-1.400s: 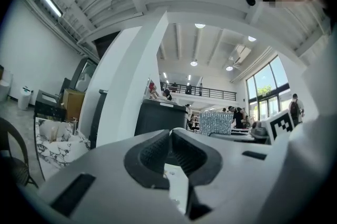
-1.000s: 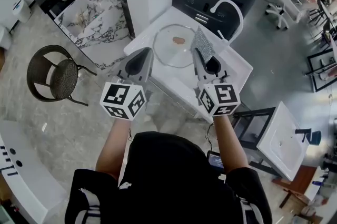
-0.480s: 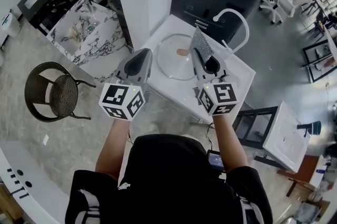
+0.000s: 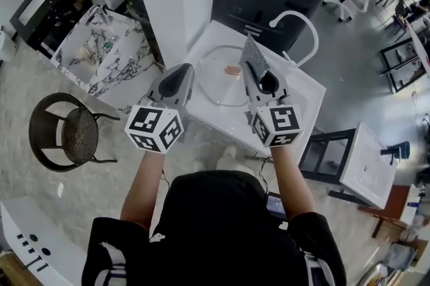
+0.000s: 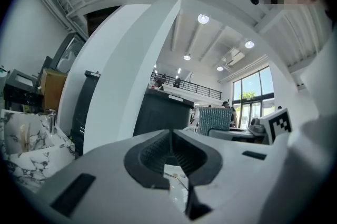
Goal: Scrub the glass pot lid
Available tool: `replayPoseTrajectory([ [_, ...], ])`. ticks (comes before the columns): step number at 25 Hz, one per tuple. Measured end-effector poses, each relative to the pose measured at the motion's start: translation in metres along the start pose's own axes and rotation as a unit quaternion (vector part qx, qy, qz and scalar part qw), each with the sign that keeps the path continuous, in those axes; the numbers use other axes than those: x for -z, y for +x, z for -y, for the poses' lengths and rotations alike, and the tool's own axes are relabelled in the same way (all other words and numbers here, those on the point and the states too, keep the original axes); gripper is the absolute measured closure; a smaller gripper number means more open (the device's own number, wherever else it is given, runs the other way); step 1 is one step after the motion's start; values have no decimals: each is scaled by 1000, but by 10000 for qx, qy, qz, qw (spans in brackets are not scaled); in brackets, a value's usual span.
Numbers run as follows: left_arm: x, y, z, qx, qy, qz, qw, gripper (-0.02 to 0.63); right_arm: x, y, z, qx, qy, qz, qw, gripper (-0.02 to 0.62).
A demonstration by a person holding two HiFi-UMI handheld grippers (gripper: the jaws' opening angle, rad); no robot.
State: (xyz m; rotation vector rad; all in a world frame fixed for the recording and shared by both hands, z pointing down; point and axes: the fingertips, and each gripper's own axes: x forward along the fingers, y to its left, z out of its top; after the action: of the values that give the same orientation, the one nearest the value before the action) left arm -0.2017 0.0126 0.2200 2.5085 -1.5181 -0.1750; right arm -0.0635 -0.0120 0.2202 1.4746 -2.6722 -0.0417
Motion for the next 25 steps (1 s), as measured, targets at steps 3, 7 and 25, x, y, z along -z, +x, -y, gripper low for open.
replayPoseTrajectory([
  [3,9,13,1,117,37,-115,9999,592,8,3,13,117,46,-58,9999,525],
  [7,19,33,-1,153,85,-245,9995,592,17,12,31,185,108,-110,9997,525],
  [25,76,135,10,512,61,-931,9943,592,72,62,108,-48,98,-671,9977,525],
])
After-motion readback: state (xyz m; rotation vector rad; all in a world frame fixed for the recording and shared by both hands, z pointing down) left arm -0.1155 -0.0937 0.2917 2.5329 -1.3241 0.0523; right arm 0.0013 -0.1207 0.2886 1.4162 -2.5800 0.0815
